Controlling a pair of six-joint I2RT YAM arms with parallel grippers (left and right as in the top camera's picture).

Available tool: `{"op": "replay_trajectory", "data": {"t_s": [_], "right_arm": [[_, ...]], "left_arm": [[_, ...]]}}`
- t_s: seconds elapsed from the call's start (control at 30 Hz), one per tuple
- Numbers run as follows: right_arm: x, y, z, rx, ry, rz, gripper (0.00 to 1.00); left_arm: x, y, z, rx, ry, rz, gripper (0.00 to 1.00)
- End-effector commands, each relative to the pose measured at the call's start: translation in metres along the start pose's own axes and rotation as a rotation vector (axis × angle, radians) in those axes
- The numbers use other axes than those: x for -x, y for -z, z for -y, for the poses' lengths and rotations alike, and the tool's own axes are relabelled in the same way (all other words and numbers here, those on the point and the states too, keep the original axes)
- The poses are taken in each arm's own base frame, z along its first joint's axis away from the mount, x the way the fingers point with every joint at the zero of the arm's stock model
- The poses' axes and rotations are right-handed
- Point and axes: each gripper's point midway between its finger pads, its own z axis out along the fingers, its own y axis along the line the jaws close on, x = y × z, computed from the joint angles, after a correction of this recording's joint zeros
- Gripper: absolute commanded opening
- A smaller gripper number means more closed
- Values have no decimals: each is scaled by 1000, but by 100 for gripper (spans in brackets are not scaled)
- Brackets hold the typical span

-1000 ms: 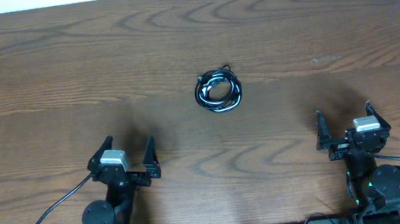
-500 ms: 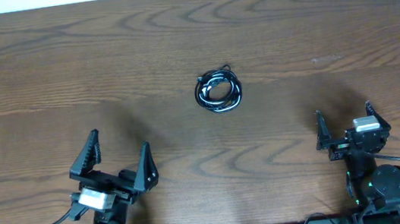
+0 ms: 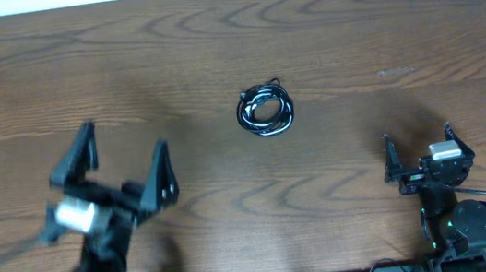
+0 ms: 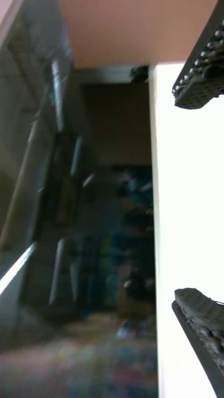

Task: Untangle cables
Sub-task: 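Swing the left gripper up and over toward the cable coil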

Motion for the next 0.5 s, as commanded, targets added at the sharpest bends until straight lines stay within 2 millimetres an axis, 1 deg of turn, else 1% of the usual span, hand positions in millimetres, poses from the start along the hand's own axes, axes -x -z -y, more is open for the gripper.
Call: {"op": "replay_trajectory", "data": {"t_s": [0.0,0.1,0.23,0.37,0.47], "right_arm": [[-1,0,-1,5,-4,0,99],[-1,0,-1,4,-4,-1,99],[-1,0,-1,4,-4,-1,99],[-1,0,-1,5,-4,-1,99],[-1,0,-1,5,-4,-1,99]], "left_arm": [[-3,-31,19,-182,31,-116,98],[-21,-58,21,-282,110,-260,98],[-55,-82,14,-332,271,-469,98],[-91,-90,4,-322,424,-636,98],[-115,-87,7,-391,509,-705,98]]}}
